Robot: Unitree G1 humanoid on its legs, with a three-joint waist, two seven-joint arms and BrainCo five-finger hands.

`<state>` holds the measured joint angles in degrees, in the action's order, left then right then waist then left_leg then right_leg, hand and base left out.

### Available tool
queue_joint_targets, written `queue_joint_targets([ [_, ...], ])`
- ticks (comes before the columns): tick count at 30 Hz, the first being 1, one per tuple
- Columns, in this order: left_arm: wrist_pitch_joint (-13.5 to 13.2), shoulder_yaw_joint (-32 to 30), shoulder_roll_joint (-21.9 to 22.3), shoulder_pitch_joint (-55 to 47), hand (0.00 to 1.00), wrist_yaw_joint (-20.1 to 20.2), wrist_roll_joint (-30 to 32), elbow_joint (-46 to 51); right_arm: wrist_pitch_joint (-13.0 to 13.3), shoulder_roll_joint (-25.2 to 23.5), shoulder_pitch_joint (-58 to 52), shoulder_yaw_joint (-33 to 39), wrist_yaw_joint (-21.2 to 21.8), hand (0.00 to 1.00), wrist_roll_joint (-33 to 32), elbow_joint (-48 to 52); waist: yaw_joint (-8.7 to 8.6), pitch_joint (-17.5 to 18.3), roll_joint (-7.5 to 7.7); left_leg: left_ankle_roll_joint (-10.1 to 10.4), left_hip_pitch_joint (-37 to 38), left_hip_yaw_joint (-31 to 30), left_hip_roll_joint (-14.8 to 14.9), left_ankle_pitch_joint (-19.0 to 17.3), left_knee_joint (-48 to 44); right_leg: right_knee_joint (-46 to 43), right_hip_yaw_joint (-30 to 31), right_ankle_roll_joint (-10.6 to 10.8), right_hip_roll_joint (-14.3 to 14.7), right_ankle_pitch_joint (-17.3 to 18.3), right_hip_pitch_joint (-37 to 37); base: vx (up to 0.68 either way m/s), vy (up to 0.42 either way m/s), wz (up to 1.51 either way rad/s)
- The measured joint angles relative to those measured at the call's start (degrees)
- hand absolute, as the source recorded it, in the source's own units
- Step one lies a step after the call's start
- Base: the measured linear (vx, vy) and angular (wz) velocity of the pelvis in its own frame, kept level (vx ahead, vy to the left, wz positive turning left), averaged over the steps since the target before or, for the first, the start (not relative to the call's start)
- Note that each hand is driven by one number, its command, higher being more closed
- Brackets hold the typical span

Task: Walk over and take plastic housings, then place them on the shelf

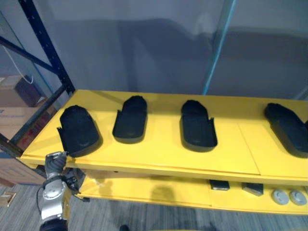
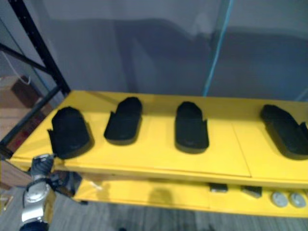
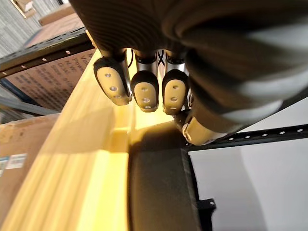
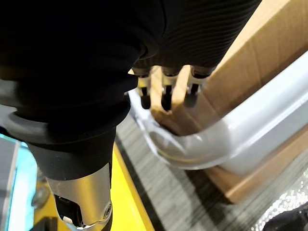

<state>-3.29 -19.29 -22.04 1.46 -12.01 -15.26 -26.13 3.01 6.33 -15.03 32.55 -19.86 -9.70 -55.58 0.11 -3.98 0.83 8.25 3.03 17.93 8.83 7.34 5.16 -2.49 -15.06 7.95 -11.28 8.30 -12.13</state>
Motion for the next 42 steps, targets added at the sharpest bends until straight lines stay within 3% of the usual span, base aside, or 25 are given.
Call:
queue_joint_targets([
  [15,0.55,-3.03,-2.83,4.1,1.0,-0.74,0.01,-5.98,0.44,0.0,-0.1,0.0,1.22,0.0,1.53,0.53,-0.36,-1.08,0.21,0.33,0.92,1.39,0.0,-0.71,0.0,-0.09,1.1,-0.01,-0.17,0.0,-0.14,0.01,0.0,-0.03],
  [19,1.83,-3.23,-6.31,7.46,1.0,-0.82,-0.67,-8.14,0.47,0.0,0.0,-0.01,1.6,0.0,1.53,1.1,-0.33,-2.39,0.13,0.32,0.91,1.41,-0.03,-0.71,0.0,-0.1,1.08,-0.22,-0.23,0.13,-0.11,0.0,0.0,0.0],
  [20,1.89,-3.23,-7.13,8.59,0.0,-0.88,-1.15,-8.21,0.48,0.01,-0.02,0.0,2.27,0.0,1.51,1.11,-0.4,-2.5,0.23,0.32,0.9,1.44,-0.05,-0.72,0.0,-0.1,1.09,-0.38,-0.26,0.22,-0.05,0.0,0.0,0.0],
  [24,1.39,-3.21,-7.45,10.9,0.0,-2.9,-2.75,-8.22,0.53,0.01,-0.05,0.02,2.47,0.0,1.5,1.65,-0.92,-2.53,0.25,0.32,0.93,1.43,-0.28,-0.81,-0.01,-0.1,1.09,-0.22,-0.5,0.12,-0.04,0.0,0.0,0.0],
  [30,-2.54,-5.71,-6.15,9.17,0.0,-12.33,-0.2,-2.35,0.5,-0.84,-0.74,0.96,2.46,0.0,1.45,2.42,-0.65,-2.53,0.27,0.33,1.01,1.25,-0.37,-0.84,-0.02,-0.12,0.87,-0.16,-0.53,0.08,-0.22,0.02,-0.011,0.01],
  [34,-5.51,-7.58,-4.31,5.68,0.0,-16.78,7.74,20.58,0.51,-0.8,-1.79,1.15,2.44,0.0,1.15,2.08,0.21,-2.7,-0.19,0.19,0.95,0.04,-0.35,-0.67,-0.03,-2.23,0.65,-0.04,-0.55,-0.02,-0.05,-0.01,0.018,0.13],
  [39,-9.06,-7.72,-3.82,4.61,0.0,-15.72,10.98,29.78,0.66,-0.06,-2.03,1.13,2.4,0.0,0.93,2.24,0.67,-2.53,-1.26,0.04,0.71,-0.29,-0.29,-0.36,0.01,-2.79,0.03,-0.05,-0.58,-0.02,0.0,-0.06,0.021,0.05],
  [42,-10.13,-7.58,-1.79,4.61,0.0,-10.43,5.06,30.49,0.74,0.05,-1.96,1.11,2.4,0.0,0.93,2.42,0.51,-2.43,-1.58,-0.1,0.08,-1.07,-0.22,-0.13,0.02,-2.75,-0.76,-0.03,-0.41,-0.01,0.16,-0.11,0.013,0.1],
])
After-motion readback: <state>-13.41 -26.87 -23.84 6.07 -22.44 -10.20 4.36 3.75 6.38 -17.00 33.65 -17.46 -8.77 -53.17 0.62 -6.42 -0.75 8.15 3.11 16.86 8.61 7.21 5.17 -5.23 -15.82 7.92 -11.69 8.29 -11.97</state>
